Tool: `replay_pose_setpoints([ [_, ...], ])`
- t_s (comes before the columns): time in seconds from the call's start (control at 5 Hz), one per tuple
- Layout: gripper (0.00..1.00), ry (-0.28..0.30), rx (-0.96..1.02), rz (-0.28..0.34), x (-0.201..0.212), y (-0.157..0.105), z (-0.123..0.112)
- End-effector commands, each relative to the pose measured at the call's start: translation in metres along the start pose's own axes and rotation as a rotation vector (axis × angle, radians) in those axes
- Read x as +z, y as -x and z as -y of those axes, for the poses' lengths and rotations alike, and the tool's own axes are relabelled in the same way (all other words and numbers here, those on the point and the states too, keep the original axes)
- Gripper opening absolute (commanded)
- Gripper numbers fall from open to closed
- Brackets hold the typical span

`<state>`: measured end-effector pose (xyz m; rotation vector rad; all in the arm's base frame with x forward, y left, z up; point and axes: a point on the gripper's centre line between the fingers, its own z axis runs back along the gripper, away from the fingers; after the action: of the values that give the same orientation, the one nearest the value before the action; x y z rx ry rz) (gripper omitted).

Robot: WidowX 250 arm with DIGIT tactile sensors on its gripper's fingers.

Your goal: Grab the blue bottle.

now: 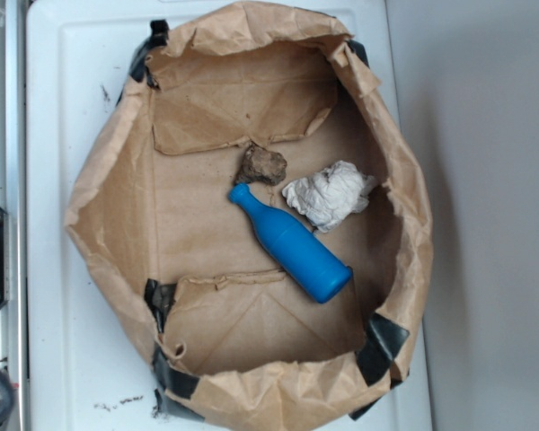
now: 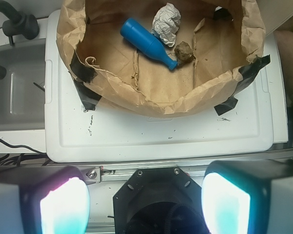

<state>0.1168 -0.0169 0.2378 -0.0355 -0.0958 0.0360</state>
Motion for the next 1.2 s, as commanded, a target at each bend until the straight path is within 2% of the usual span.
replay_pose_setpoints([
  [0.0,1.00,0.000,0.000,0.000,0.000,0.000,0.000],
  [0.2,1.00,-0.018,-0.107,-0.011,-0.013,-0.049,-0.015],
  [0.4,1.00,-0.009,-0.170,0.023,-0.034,-0.099,-0.020],
  [0.6,1.00,0.015,-0.317,0.024,-0.057,-0.147,-0.013],
  [0.8,1.00,0.034,-0.467,0.083,-0.084,-0.174,-0.011],
  [1.0,1.00,0.006,-0.591,0.145,-0.117,-0.148,0.003],
])
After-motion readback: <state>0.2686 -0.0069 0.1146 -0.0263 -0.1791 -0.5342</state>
